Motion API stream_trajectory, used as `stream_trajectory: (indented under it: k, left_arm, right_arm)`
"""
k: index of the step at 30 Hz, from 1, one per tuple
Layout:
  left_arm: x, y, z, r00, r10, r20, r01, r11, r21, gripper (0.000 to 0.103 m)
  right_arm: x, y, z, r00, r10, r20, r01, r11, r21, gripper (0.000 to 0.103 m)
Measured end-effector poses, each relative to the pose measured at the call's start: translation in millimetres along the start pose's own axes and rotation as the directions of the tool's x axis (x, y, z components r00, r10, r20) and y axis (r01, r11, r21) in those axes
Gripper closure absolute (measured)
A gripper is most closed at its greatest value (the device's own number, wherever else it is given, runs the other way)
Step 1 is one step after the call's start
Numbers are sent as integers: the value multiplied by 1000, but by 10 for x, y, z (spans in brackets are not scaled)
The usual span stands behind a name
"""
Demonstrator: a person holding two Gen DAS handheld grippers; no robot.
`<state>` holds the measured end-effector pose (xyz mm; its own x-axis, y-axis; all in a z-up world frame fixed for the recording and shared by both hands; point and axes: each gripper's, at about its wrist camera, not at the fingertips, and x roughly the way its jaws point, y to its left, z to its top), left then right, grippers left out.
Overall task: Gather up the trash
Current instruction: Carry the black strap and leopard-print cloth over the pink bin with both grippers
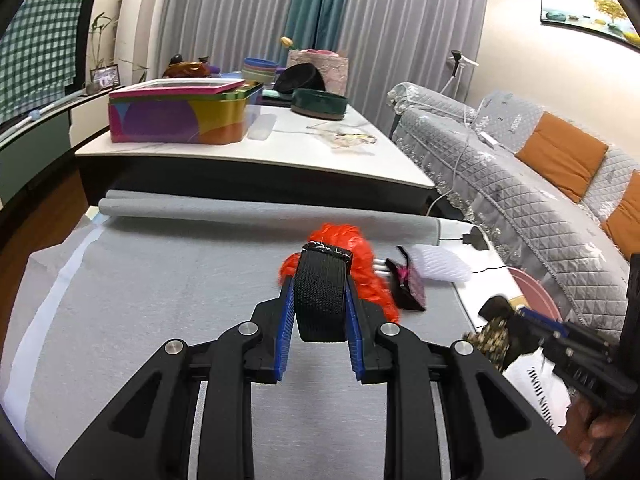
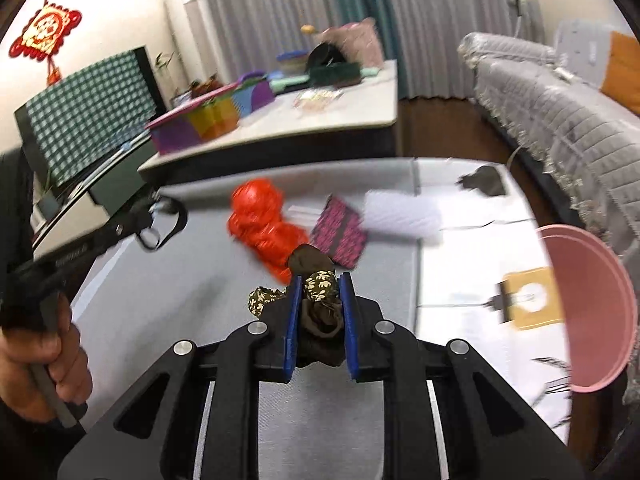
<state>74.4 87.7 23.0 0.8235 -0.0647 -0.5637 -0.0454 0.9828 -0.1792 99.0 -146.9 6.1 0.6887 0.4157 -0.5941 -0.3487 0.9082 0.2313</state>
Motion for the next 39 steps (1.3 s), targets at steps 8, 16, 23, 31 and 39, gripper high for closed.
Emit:
stream_trajectory:
  k: [8, 16, 23, 31, 39]
  left_arm:
    - [-88, -211, 65, 999, -44, 22, 43, 999, 11, 80]
    - [-119, -447, 83, 995, -92, 31, 91, 995, 43, 80]
    - [-113, -656, 110, 992, -120, 38, 116, 990, 82, 80]
    - [-58, -888, 75, 991, -130, 30, 126, 985, 120, 80]
    - [81, -1185, 31, 989, -150, 4, 147, 977, 152, 80]
  right_arm:
    - [-334, -223, 230, 995, -88, 51, 86, 995, 49, 84]
    - [-653, -512, 506, 986, -140, 91, 137, 990, 40, 84]
    - [-804, -737, 735, 980, -158, 120, 159, 987, 2, 84]
    - [-802, -1108, 635, 974, -174, 143, 167, 984, 64, 84]
    - [-854, -1452, 595, 962, -221, 161, 210, 974, 83, 84]
